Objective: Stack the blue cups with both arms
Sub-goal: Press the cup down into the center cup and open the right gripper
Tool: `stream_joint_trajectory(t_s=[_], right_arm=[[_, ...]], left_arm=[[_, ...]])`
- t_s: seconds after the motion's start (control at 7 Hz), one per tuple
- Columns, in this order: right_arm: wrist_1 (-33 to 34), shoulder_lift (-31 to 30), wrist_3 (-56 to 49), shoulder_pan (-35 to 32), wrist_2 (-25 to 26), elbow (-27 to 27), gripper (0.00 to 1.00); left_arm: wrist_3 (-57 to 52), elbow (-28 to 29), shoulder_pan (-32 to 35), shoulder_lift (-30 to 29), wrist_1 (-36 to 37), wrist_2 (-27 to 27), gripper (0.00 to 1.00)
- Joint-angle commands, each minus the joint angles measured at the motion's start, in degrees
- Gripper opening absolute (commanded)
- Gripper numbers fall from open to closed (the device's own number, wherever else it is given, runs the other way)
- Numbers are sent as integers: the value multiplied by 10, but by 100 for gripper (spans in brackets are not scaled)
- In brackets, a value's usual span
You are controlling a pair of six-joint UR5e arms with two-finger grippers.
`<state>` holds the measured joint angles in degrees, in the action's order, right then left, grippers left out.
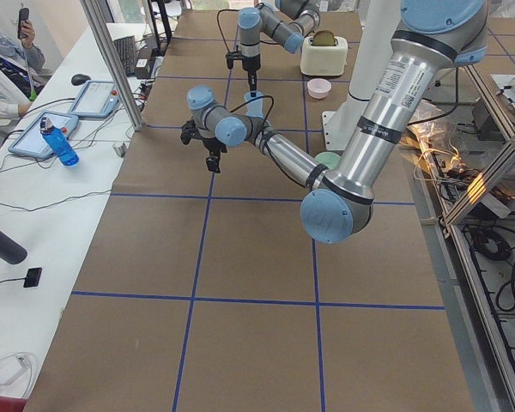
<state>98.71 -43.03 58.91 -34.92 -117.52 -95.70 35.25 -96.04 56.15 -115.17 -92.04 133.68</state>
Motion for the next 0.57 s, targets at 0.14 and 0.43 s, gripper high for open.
stream_joint_trajectory(t_s=[0.14, 0.43], right_arm=[[-45, -1, 3, 5, 9, 27, 0], [-45, -6, 2, 5, 7, 20, 0]], left_arm=[[0, 1, -2, 0, -1, 0, 98], [-1, 1, -2, 0, -1, 0, 98]])
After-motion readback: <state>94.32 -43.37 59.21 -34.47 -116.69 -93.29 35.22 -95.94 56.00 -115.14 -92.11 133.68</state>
